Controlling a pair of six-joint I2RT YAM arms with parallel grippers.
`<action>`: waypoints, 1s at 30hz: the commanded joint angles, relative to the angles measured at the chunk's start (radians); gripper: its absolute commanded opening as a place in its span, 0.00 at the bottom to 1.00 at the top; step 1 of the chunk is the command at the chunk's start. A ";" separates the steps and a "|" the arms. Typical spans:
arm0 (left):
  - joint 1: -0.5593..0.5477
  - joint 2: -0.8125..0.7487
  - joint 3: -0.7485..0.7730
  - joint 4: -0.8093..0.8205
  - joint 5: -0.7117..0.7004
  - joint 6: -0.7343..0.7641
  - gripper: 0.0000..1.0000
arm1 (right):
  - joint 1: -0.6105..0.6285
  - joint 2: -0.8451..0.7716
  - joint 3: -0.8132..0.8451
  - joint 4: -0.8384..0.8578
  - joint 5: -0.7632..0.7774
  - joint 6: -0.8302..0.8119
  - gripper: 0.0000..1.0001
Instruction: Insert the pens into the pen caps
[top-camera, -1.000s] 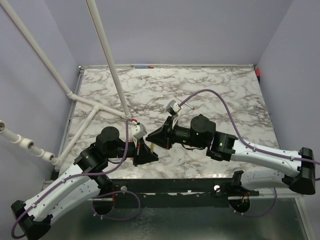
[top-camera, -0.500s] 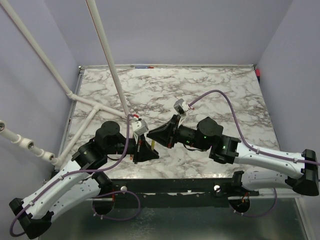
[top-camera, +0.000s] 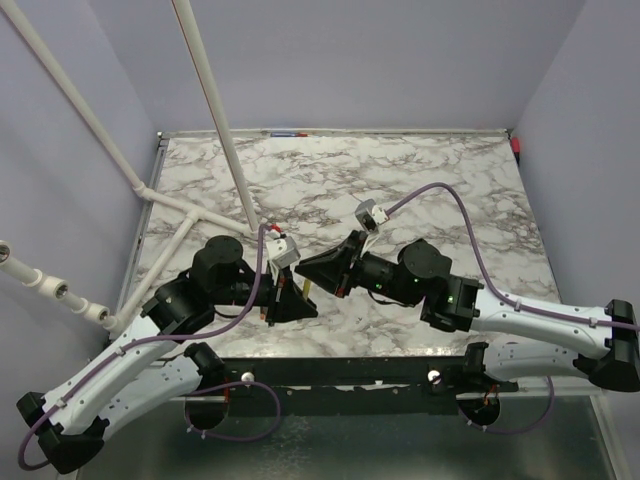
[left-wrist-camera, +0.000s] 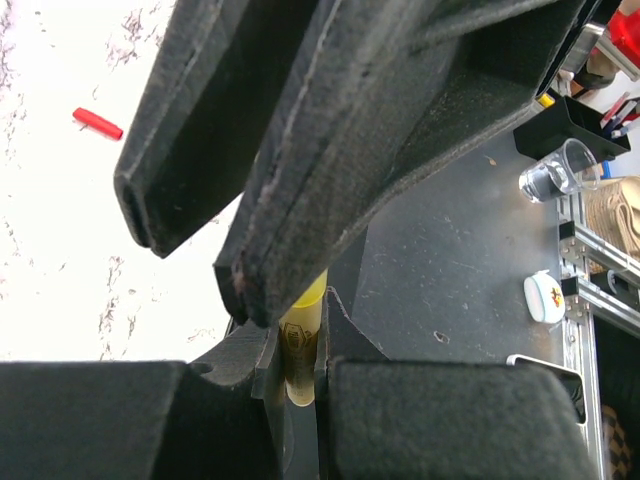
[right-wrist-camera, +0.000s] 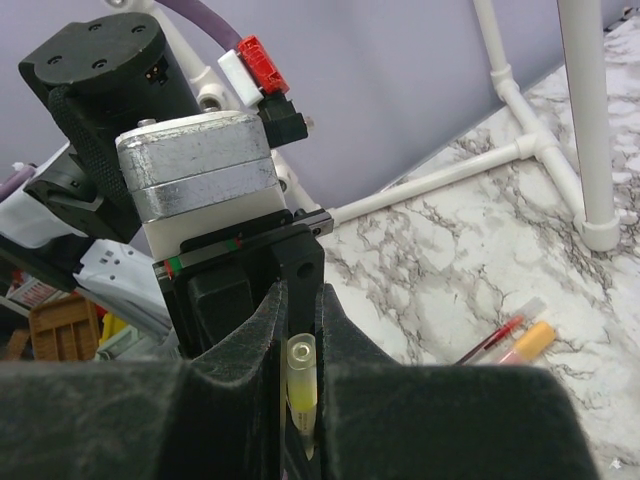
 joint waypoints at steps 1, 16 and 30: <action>0.033 0.002 0.159 0.415 -0.161 0.004 0.00 | 0.122 0.064 -0.112 -0.386 -0.249 0.056 0.00; 0.034 -0.040 -0.008 0.415 -0.084 -0.079 0.00 | 0.125 0.025 0.036 -0.424 0.016 0.010 0.01; 0.033 -0.098 -0.153 0.413 -0.035 -0.138 0.00 | 0.124 0.040 0.152 -0.421 0.132 -0.033 0.16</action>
